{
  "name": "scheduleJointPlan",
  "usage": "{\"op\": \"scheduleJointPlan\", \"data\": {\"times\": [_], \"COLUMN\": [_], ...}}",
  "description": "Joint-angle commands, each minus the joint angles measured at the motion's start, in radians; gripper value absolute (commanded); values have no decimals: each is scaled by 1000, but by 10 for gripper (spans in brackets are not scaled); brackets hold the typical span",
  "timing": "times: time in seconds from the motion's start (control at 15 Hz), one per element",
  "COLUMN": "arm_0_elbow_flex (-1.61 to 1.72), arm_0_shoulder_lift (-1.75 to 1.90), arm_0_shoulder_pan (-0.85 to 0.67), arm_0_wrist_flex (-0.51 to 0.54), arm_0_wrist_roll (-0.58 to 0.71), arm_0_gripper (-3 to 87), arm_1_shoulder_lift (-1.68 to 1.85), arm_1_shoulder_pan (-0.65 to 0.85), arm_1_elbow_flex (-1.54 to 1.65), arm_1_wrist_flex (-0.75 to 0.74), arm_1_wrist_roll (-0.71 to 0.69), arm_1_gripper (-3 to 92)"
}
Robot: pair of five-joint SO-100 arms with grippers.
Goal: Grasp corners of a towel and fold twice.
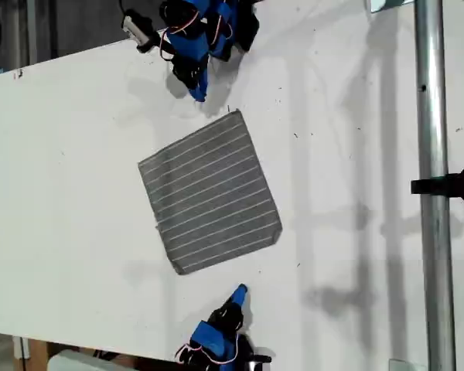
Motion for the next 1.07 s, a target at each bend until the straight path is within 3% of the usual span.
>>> {"op": "scheduleJointPlan", "data": {"times": [0.0, 0.47, 0.8, 1.0], "arm_0_elbow_flex": [-2, -144, -670, -951], "arm_0_shoulder_lift": [8, -44, -799, -1114], "arm_0_shoulder_pan": [-397, -318, -202, -117], "arm_0_wrist_flex": [20, 17, -107, -71], "arm_0_wrist_roll": [-617, -721, -707, -710], "arm_0_gripper": [-27, -29, -29, -29], "arm_1_shoulder_lift": [2, -109, -632, -827], "arm_1_shoulder_pan": [-285, -321, -373, -408], "arm_1_elbow_flex": [-51, -207, -667, -933], "arm_1_wrist_flex": [-57, -80, -34, 107], "arm_1_wrist_roll": [35, 28, -133, -273], "arm_1_gripper": [-3, -3, -3, -3]}}
